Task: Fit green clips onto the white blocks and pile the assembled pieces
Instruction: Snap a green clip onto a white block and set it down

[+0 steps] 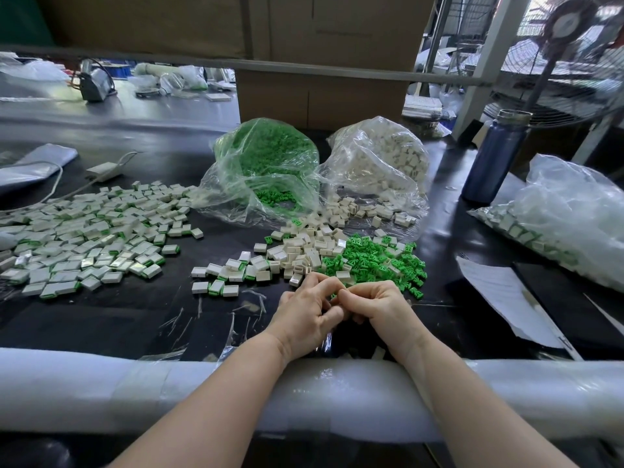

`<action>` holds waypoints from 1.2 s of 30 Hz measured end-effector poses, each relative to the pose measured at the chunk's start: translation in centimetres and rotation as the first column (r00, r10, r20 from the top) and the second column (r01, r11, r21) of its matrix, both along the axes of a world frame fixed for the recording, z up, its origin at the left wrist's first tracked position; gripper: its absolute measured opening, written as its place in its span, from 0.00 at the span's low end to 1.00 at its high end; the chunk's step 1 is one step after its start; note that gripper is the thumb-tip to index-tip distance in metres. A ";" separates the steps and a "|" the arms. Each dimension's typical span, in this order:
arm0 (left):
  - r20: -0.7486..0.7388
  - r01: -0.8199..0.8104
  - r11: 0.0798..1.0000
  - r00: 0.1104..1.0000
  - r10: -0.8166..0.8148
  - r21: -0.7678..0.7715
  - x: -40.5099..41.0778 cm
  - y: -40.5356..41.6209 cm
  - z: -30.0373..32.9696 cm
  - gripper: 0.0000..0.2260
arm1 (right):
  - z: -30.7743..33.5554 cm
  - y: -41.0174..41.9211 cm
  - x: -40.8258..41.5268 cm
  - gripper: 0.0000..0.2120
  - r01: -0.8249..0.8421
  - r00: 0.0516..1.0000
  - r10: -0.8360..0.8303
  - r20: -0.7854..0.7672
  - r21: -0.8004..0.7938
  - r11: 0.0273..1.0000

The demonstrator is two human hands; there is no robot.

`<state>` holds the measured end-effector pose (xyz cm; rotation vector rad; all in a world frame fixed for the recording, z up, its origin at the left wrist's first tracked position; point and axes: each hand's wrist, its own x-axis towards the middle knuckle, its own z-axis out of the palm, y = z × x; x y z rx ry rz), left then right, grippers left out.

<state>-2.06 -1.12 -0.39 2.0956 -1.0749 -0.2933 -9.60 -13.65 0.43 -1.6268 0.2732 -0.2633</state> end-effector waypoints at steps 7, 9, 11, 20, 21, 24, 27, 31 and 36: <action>0.013 0.018 1.000 1.000 -0.018 -0.005 -0.1 0.0 0.1 0.08 | 0.3 0.0 -0.1 0.08 -0.027 1.000 0.027 0.002 0.014 1.000; 0.013 0.019 1.000 1.000 -0.019 -0.005 -0.1 0.0 0.1 0.08 | 0.2 0.0 -0.2 0.08 -0.023 1.000 0.023 -0.002 0.027 0.999; 0.019 0.016 1.000 1.000 -0.016 -0.002 0.0 0.0 0.0 0.06 | 0.2 0.0 -0.2 0.08 -0.022 1.000 0.022 -0.004 0.032 0.999; 0.031 0.020 1.000 0.999 -0.020 0.012 0.0 0.0 0.0 0.06 | 0.2 0.0 -0.1 0.09 -0.026 1.000 0.026 -0.008 0.033 0.999; 0.032 0.020 1.000 0.999 -0.021 0.013 0.0 0.0 -0.1 0.06 | 0.2 0.0 -0.1 0.09 -0.027 1.000 0.027 -0.003 0.034 0.999; 0.036 0.026 1.000 0.999 -0.027 0.012 0.1 0.0 -0.1 0.06 | 0.2 0.0 -0.1 0.10 -0.028 1.000 0.028 0.007 0.042 0.999; 0.037 0.028 0.999 0.999 -0.028 0.016 0.1 0.0 -0.2 0.06 | 0.2 0.0 -0.2 0.10 -0.025 1.000 0.025 0.003 0.040 0.999; 0.043 0.025 0.999 0.999 -0.026 0.020 0.2 -0.1 -0.4 0.06 | 0.2 0.0 -0.1 0.12 -0.010 1.000 0.010 -0.007 0.024 1.000; 0.041 0.025 1.000 0.999 -0.025 0.018 0.3 -0.1 -0.5 0.06 | 0.1 0.1 -0.1 0.10 -0.012 1.000 0.012 -0.005 0.020 1.000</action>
